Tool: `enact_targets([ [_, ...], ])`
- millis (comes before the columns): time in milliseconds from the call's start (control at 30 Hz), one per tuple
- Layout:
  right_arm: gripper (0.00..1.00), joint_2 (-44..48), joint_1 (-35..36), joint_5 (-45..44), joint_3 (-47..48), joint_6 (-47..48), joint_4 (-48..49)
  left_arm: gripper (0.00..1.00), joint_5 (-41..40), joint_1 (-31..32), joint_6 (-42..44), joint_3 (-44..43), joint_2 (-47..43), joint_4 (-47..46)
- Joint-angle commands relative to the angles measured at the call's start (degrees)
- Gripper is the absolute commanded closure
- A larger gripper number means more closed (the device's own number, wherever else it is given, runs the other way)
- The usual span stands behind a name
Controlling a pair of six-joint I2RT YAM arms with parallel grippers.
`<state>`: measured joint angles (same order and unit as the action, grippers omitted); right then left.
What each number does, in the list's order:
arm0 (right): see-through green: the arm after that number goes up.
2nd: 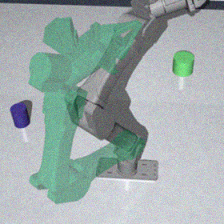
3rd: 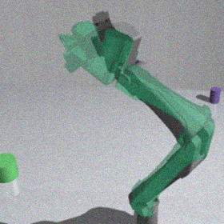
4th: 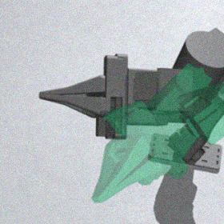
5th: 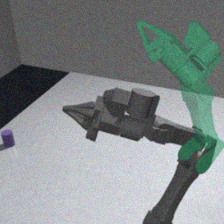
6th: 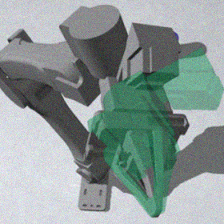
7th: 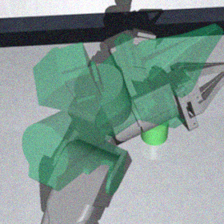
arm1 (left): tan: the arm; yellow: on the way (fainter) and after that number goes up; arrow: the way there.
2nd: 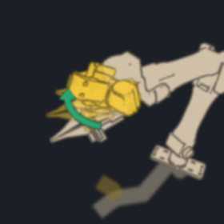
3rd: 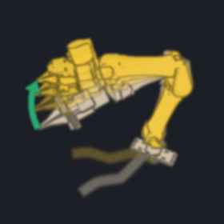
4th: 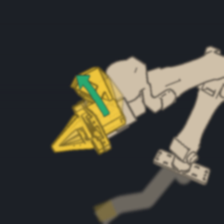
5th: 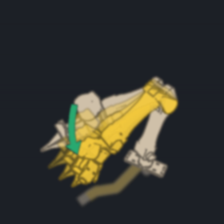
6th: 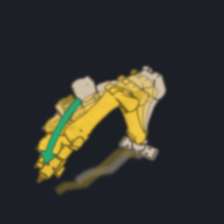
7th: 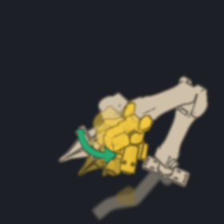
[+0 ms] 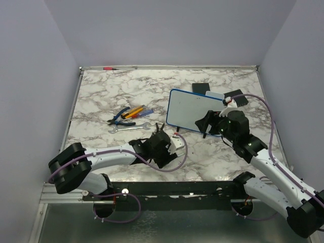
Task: Write a sentence on the whiteboard
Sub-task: Open the whiteboard marker at the center of the board.
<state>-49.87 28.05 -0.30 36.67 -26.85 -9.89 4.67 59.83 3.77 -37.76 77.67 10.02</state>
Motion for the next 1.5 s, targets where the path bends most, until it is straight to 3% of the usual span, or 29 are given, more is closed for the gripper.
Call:
enact_targets([
  [0,0.21,5.1,-0.3,3.9,-2.2,0.4,1.1,0.42,-4.2,1.2,-0.2,-2.3,2.5,1.0],
  [733,0.16,19.2,-0.3,-3.7,-2.3,0.9,-5.0,0.61,-7.8,4.8,0.3,-5.0,8.6,2.8],
  [833,0.16,20.2,-0.3,-4.1,-2.5,0.5,-5.8,0.68,-8.3,5.3,0.4,-5.5,9.5,3.1],
  [967,0.16,20.9,-0.3,-5.3,-2.4,0.5,-7.3,0.94,-9.8,7.2,1.1,-5.3,8.6,3.8],
  [1067,0.16,20.9,-0.3,-6.1,-1.5,1.0,-9.3,1.00,-11.6,8.2,1.1,-4.1,4.7,3.6],
  [1200,0.16,19.9,-0.3,-5.8,0.3,1.1,-12.9,1.00,-13.2,8.4,0.9,-2.4,-2.3,1.8],
  [1300,0.15,17.9,-0.3,-1.8,2.0,0.0,-15.9,1.00,-13.4,8.4,1.4,-1.3,-7.6,0.1],
  [1467,0.13,15.5,-0.3,17.7,-1.4,1.1,-10.3,1.00,-11.0,8.3,2.2,-0.8,-13.5,-1.3],
])
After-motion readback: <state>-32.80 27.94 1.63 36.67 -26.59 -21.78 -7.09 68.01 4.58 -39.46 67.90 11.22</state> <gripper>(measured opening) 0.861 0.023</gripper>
